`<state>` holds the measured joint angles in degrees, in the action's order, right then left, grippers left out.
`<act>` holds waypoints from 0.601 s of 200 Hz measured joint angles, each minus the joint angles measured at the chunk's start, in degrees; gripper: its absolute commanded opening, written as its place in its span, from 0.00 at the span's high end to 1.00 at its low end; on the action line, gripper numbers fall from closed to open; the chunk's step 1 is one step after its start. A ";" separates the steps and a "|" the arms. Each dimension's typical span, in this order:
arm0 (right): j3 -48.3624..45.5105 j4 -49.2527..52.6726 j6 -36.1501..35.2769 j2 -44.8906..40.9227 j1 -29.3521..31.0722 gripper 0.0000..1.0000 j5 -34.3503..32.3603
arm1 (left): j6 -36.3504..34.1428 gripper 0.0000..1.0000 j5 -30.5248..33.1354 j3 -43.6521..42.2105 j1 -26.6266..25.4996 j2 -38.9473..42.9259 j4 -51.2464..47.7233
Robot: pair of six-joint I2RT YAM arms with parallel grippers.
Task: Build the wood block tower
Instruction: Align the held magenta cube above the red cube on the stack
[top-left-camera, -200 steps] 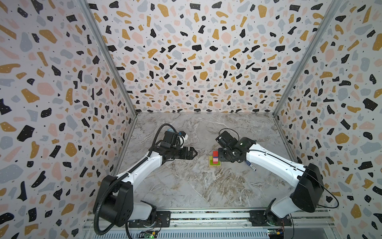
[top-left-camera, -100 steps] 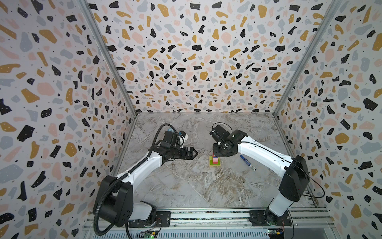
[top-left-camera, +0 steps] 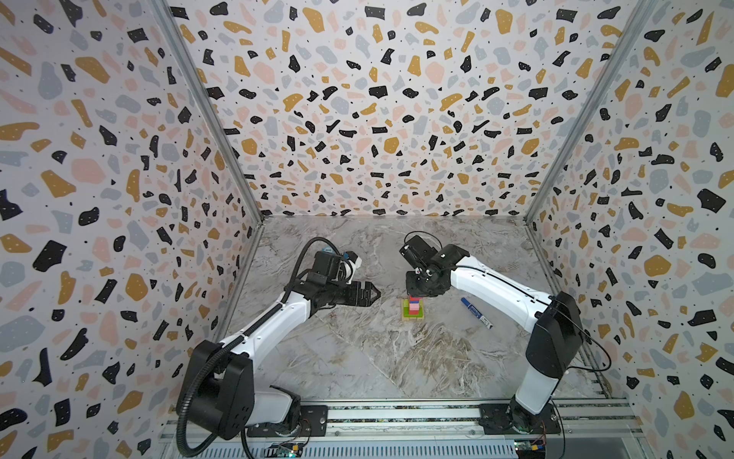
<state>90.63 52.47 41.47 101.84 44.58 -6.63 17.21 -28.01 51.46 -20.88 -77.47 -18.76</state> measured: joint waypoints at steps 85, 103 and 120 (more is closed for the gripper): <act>1.68 0.09 -0.04 2.69 0.00 0.69 0.13 | 0.00 0.01 -0.07 0.00 0.00 0.00 0.02; 1.81 0.13 -0.04 2.71 0.02 0.70 0.13 | 0.00 0.01 -0.07 0.00 0.00 0.00 0.00; 2.01 0.13 -0.04 2.71 0.07 0.70 0.07 | 0.00 0.01 -0.07 0.00 0.00 0.00 0.00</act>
<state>92.64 52.60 41.43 104.55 44.64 -6.57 17.21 -28.08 51.46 -20.88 -77.47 -18.76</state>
